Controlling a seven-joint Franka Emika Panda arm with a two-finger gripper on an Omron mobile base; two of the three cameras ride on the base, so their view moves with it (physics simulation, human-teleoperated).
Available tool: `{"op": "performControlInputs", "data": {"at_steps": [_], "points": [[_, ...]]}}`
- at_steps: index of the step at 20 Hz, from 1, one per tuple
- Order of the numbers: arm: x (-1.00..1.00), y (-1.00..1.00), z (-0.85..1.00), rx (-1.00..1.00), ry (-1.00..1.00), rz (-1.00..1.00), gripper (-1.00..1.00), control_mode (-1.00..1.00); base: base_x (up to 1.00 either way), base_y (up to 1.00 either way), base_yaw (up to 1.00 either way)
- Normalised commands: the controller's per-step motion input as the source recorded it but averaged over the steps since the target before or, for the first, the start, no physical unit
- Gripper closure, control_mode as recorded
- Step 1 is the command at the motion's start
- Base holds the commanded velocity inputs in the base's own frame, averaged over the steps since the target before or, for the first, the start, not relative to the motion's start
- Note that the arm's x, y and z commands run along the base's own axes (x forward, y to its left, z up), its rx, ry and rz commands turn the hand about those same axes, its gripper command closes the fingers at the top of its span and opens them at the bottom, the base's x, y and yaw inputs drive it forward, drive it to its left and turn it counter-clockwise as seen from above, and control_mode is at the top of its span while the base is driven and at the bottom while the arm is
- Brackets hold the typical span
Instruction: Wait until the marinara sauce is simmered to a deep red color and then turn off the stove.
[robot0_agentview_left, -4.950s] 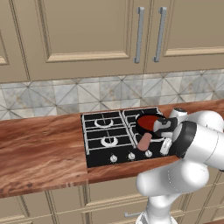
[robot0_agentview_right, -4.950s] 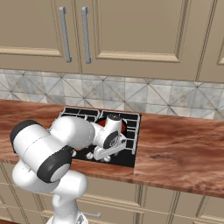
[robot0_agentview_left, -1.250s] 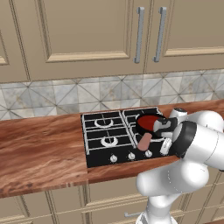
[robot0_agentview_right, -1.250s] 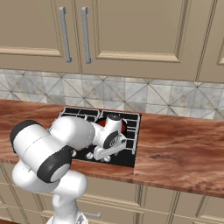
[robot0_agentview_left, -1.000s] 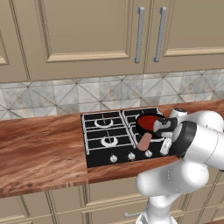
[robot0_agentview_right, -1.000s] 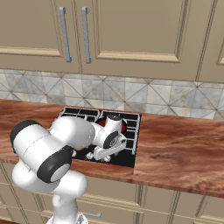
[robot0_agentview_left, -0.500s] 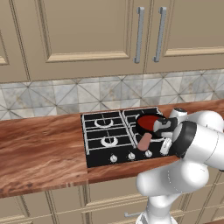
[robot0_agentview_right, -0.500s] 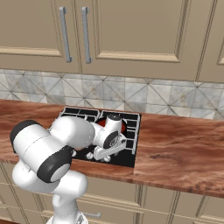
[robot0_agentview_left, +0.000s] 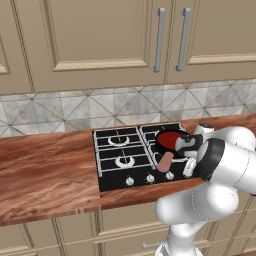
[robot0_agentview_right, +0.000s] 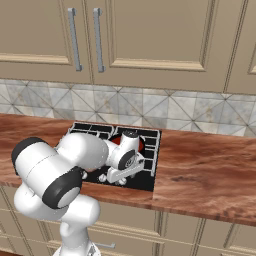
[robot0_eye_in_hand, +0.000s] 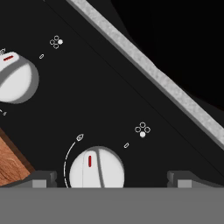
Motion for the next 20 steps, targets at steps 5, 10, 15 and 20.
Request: {"op": "performControlInputs", "data": {"at_steps": [5,10,15,20], "points": [[0.00,0.00,0.00,0.00,0.00,0.00,-1.00,-1.00,0.00,0.00,0.00],[0.00,0.00,0.00,0.00,0.00,0.00,-1.00,-1.00,0.00,0.00,0.00],[0.00,0.00,0.00,0.00,0.00,0.00,-1.00,-1.00,0.00,0.00,0.00],[0.00,0.00,0.00,0.00,0.00,0.00,-1.00,-1.00,0.00,0.00,0.00]]}}
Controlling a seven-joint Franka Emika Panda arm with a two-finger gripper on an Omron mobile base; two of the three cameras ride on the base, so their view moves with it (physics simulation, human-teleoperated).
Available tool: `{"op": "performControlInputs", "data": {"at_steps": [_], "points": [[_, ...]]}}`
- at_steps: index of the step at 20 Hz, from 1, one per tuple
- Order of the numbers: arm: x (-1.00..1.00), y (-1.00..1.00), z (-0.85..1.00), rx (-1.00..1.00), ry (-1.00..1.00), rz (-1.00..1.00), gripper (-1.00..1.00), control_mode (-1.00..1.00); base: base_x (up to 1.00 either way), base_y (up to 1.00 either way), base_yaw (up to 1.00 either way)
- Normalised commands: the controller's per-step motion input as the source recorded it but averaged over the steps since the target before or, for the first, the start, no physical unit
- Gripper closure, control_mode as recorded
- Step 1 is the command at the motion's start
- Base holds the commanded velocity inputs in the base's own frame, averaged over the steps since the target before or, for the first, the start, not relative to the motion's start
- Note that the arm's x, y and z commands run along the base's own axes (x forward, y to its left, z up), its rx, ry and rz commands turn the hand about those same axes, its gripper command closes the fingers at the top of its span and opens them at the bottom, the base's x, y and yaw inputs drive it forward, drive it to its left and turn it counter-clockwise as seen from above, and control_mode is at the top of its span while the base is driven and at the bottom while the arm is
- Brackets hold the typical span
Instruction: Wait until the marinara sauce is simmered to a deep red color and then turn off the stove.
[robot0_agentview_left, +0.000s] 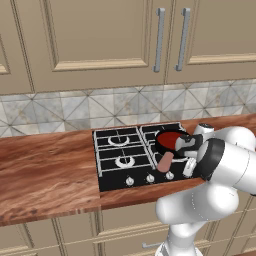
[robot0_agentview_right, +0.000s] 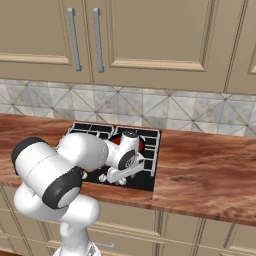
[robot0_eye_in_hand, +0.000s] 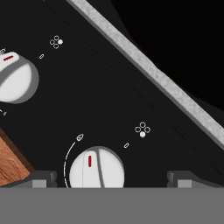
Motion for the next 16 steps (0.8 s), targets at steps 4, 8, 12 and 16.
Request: {"op": "performControlInputs", "data": {"at_steps": [4,8,12,16], "points": [[0.00,0.00,0.00,0.00,0.00,0.00,-1.00,-1.00,0.00,0.00,0.00],[0.00,0.00,0.00,0.00,0.00,0.00,-1.00,-1.00,0.00,0.00,0.00],[0.00,0.00,0.00,0.00,0.00,0.00,-1.00,-1.00,0.00,0.00,0.00],[0.00,0.00,0.00,0.00,0.00,0.00,-1.00,-1.00,0.00,0.00,0.00]]}}
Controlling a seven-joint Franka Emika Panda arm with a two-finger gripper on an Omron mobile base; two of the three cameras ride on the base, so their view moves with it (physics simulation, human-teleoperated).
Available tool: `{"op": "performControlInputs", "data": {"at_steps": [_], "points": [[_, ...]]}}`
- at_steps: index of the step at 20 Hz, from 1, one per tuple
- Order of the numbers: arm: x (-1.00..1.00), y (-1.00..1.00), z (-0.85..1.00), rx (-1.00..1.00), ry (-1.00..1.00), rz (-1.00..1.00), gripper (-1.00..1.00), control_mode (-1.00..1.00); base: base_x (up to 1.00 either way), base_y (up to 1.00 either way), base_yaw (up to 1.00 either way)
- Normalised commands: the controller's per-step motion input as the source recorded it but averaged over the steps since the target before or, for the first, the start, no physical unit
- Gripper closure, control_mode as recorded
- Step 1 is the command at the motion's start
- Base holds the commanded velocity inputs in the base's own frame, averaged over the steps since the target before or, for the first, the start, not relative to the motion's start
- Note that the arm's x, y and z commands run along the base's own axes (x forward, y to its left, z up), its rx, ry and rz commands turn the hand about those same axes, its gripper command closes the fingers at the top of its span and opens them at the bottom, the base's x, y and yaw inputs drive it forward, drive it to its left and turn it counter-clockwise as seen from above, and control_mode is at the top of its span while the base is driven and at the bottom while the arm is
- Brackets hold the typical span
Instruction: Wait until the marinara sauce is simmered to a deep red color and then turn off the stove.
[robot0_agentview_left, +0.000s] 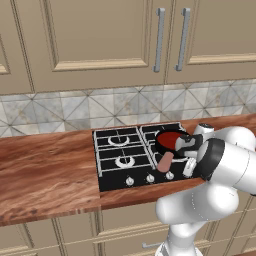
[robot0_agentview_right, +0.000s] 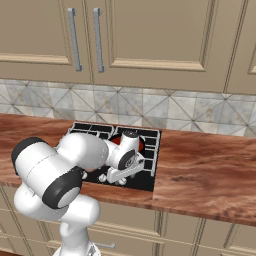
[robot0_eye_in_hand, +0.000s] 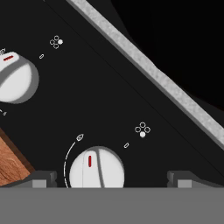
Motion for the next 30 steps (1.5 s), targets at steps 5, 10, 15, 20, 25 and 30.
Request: {"op": "performControlInputs", "data": {"at_steps": [5,10,15,20,25,30], "points": [[0.00,0.00,0.00,0.00,0.00,0.00,-1.00,-1.00,0.00,0.00,0.00],[0.00,0.00,0.00,0.00,0.00,0.00,-1.00,-1.00,0.00,0.00,0.00],[0.00,0.00,0.00,0.00,0.00,0.00,-1.00,-1.00,0.00,0.00,0.00],[0.00,0.00,0.00,0.00,0.00,0.00,-1.00,-1.00,0.00,0.00,0.00],[0.00,0.00,0.00,0.00,0.00,0.00,-1.00,-1.00,0.00,0.00,0.00],[0.00,0.00,0.00,0.00,0.00,0.00,1.00,-1.00,0.00,0.00,0.00]]}}
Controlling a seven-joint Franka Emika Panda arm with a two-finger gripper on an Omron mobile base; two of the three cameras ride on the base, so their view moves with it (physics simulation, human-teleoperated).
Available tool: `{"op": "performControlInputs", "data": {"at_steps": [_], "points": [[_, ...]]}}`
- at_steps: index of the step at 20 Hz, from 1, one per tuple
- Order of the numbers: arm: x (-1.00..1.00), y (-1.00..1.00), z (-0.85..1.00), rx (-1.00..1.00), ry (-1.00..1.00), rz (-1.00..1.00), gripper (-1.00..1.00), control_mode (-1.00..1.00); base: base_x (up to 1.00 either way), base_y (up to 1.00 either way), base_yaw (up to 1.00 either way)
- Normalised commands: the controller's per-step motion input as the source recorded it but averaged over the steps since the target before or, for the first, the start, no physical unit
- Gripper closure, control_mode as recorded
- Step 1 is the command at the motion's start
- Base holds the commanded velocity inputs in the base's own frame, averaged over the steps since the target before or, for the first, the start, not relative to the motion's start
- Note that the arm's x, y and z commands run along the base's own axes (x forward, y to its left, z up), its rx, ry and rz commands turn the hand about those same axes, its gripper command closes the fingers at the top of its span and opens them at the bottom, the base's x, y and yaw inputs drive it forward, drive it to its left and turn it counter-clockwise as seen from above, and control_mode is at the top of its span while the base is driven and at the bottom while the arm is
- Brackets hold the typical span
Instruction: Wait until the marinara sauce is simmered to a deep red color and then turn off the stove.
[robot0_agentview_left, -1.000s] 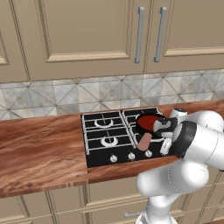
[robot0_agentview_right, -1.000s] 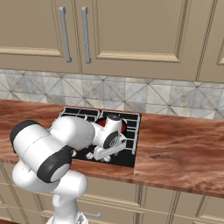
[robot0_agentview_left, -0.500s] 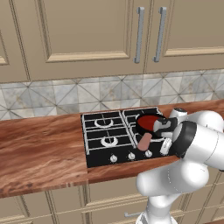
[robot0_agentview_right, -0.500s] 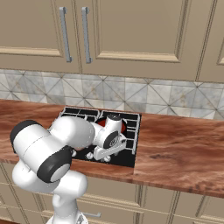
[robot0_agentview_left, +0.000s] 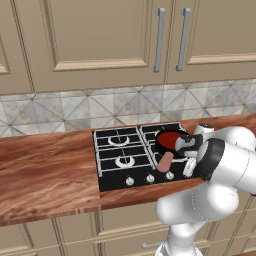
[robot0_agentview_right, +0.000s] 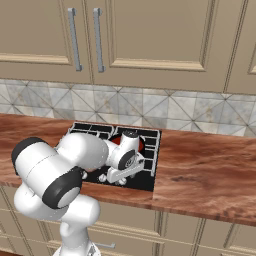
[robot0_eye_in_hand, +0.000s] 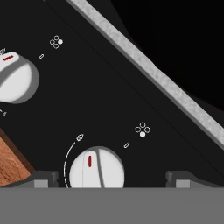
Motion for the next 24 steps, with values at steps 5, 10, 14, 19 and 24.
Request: {"op": "performControlInputs", "data": {"at_steps": [5,10,14,19,24], "points": [[0.00,0.00,0.00,0.00,0.00,0.00,1.00,-1.00,0.00,0.00,0.00],[0.00,0.00,0.00,0.00,0.00,0.00,1.00,-1.00,0.00,0.00,0.00],[-0.06,0.00,0.00,0.00,-0.01,0.00,1.00,-1.00,0.00,0.00,0.00],[-0.05,0.00,-0.01,-0.01,0.00,-0.02,1.00,-1.00,0.00,0.00,0.00],[-0.01,0.00,-0.06,0.00,-0.01,-0.05,1.00,-1.00,0.00,0.00,0.00]]}}
